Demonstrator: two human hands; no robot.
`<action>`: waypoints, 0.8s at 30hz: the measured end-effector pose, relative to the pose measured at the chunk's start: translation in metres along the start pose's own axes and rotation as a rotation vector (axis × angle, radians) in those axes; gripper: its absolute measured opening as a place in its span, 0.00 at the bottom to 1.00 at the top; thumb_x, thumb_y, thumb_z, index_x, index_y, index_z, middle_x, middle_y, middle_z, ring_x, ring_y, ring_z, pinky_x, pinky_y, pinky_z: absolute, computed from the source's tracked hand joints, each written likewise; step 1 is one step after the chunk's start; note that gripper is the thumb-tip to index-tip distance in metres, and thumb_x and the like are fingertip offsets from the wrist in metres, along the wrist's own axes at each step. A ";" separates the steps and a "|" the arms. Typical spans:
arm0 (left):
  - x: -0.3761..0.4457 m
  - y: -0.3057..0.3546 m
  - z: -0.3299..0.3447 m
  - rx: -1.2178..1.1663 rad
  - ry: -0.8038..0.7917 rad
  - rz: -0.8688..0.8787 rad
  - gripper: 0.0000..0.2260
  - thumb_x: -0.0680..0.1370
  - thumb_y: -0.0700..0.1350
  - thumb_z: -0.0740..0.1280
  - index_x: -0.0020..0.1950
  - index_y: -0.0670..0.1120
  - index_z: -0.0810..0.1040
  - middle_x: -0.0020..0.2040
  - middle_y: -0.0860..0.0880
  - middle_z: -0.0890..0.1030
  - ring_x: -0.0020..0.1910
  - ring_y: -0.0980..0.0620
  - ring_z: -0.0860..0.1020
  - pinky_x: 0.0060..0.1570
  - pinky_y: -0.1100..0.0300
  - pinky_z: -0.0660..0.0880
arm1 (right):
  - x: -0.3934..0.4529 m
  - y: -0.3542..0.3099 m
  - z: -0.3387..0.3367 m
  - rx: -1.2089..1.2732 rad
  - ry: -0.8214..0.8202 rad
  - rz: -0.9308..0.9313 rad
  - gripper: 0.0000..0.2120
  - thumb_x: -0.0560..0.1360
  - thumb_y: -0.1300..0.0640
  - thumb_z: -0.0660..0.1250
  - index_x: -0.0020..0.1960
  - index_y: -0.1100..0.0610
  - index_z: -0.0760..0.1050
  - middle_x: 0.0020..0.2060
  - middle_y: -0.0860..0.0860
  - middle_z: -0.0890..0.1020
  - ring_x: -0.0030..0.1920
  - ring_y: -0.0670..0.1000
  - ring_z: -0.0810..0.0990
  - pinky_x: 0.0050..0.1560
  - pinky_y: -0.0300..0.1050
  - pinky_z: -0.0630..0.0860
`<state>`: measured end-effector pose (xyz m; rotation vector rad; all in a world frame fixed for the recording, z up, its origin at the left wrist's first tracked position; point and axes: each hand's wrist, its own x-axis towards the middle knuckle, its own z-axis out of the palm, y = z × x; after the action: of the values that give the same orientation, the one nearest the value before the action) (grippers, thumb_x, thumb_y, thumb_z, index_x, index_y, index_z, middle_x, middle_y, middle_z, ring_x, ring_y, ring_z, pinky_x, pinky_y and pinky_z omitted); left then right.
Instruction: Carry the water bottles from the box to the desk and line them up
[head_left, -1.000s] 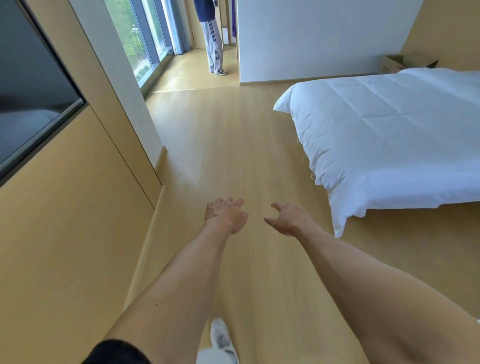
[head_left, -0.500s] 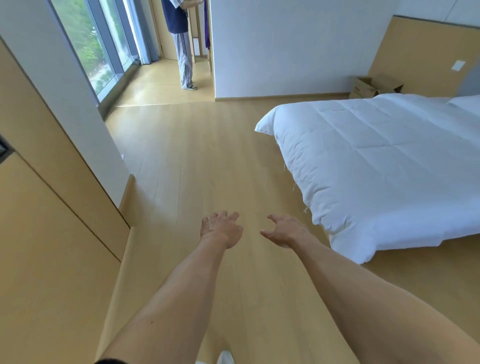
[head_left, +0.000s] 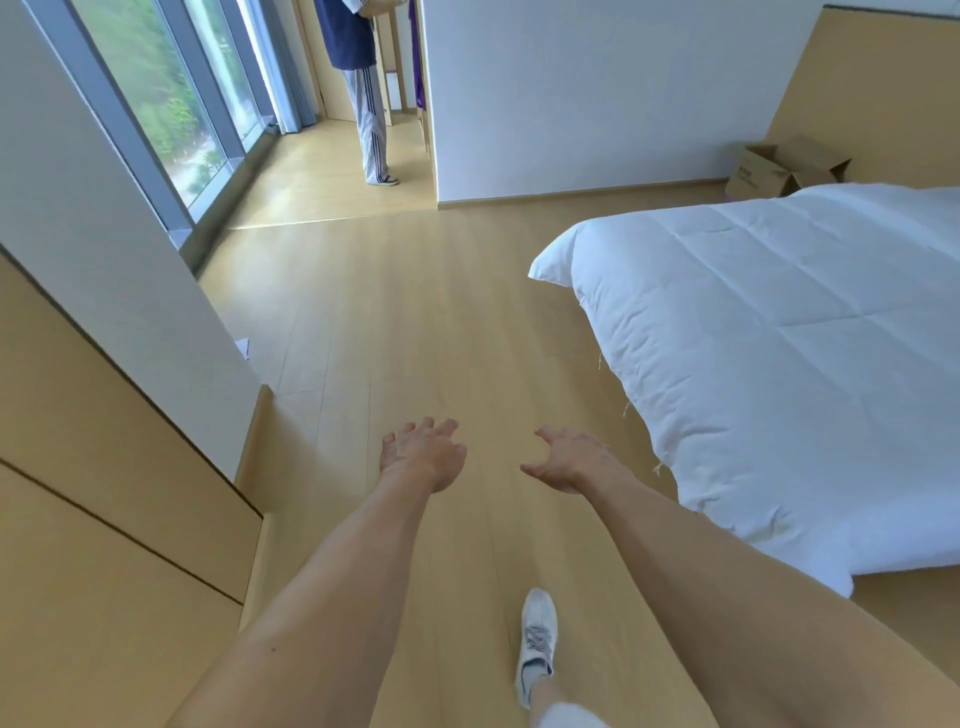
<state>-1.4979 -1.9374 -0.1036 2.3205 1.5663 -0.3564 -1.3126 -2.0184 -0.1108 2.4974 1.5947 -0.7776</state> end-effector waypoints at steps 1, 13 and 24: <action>0.017 -0.003 -0.006 0.001 0.000 -0.010 0.23 0.84 0.57 0.52 0.80 0.56 0.60 0.79 0.49 0.63 0.77 0.45 0.61 0.75 0.46 0.58 | 0.018 -0.004 -0.006 0.003 -0.006 -0.006 0.33 0.78 0.35 0.60 0.79 0.46 0.58 0.76 0.52 0.66 0.75 0.56 0.64 0.73 0.55 0.65; 0.224 -0.010 -0.119 0.014 0.028 -0.123 0.24 0.85 0.57 0.52 0.81 0.55 0.59 0.79 0.49 0.62 0.78 0.44 0.59 0.77 0.43 0.54 | 0.250 -0.049 -0.118 -0.006 -0.024 -0.125 0.36 0.75 0.33 0.63 0.79 0.45 0.58 0.76 0.52 0.66 0.75 0.56 0.66 0.72 0.53 0.66; 0.404 -0.006 -0.163 0.007 0.015 -0.062 0.24 0.84 0.58 0.53 0.80 0.56 0.60 0.79 0.49 0.64 0.77 0.44 0.61 0.75 0.44 0.57 | 0.401 -0.075 -0.181 -0.038 -0.003 -0.106 0.35 0.75 0.34 0.62 0.78 0.45 0.60 0.74 0.53 0.68 0.74 0.56 0.67 0.70 0.54 0.67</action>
<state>-1.3506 -1.5277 -0.1072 2.2888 1.6493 -0.3610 -1.1775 -1.5933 -0.1210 2.4017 1.7362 -0.7547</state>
